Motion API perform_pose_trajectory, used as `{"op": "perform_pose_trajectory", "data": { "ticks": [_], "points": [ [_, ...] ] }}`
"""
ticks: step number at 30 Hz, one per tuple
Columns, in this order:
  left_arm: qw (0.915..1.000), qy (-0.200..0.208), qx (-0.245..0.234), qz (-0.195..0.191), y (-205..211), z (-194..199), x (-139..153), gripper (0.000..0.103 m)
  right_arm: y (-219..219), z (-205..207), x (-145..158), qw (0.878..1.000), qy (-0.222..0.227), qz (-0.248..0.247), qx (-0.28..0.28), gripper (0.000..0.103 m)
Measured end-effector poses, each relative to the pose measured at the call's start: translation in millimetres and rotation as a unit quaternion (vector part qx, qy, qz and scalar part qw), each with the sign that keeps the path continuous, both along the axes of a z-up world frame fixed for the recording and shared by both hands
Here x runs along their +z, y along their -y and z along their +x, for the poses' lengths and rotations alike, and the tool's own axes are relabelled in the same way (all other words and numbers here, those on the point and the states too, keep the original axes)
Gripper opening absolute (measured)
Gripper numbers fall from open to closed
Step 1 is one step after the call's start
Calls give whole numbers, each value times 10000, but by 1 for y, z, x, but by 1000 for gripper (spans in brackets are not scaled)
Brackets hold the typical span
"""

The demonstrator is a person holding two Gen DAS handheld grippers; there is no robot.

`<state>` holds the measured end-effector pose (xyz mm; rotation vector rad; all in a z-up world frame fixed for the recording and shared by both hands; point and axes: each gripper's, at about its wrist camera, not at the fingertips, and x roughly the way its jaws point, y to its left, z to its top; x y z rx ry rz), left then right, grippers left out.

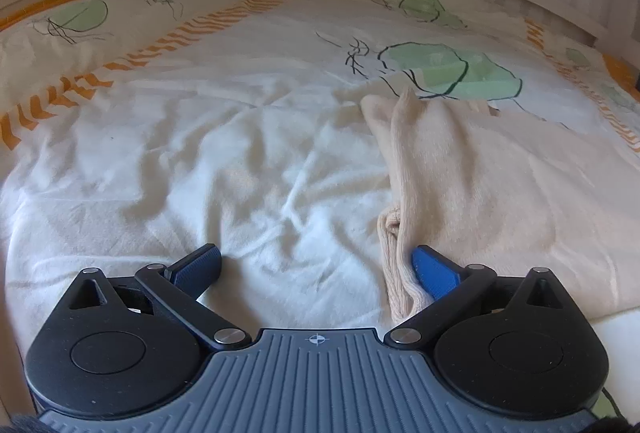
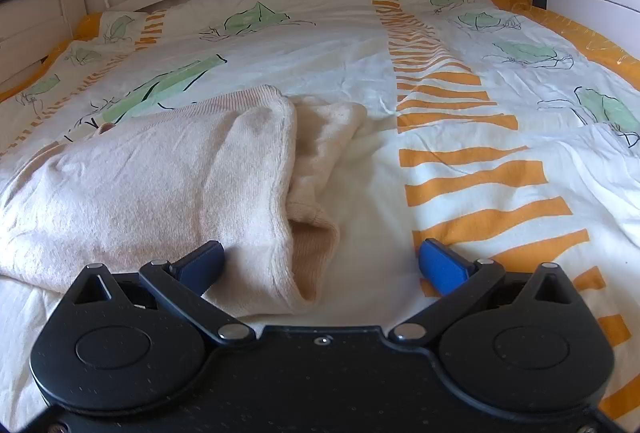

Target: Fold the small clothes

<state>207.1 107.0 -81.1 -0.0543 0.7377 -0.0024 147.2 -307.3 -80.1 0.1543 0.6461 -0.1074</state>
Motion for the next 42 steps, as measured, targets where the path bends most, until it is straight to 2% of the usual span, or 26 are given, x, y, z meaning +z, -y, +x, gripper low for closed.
{"op": "perform_pose_trajectory", "data": {
  "ticks": [15, 21, 28, 31, 35, 38, 42],
  "points": [
    [9997, 157, 174, -96, -1, -3, -1, 103, -1, -1, 1, 10000, 4, -12, 3, 103],
    [9997, 161, 163, -9, 2, -3, -2, 103, -1, -1, 1, 10000, -13, -53, 2, 103],
    [9997, 164, 155, 15, 2, -3, -2, 103, -1, 4, 9, 9998, -197, -10, -7, 103],
    [9997, 164, 155, 20, 2, -3, -2, 103, 3, 10, 19, 9988, -386, 281, -68, 103],
    [9997, 165, 155, 17, 1, -3, -2, 103, 16, 19, 42, 9946, -225, 1006, -68, 103],
    [9997, 163, 154, 30, 2, -3, -2, 103, 24, 39, 51, 9932, -353, 1104, -57, 103],
    [9997, 164, 159, 36, 2, -3, -2, 103, 31, 67, 44, 9908, -666, 1179, -1, 103]
  ]
}}
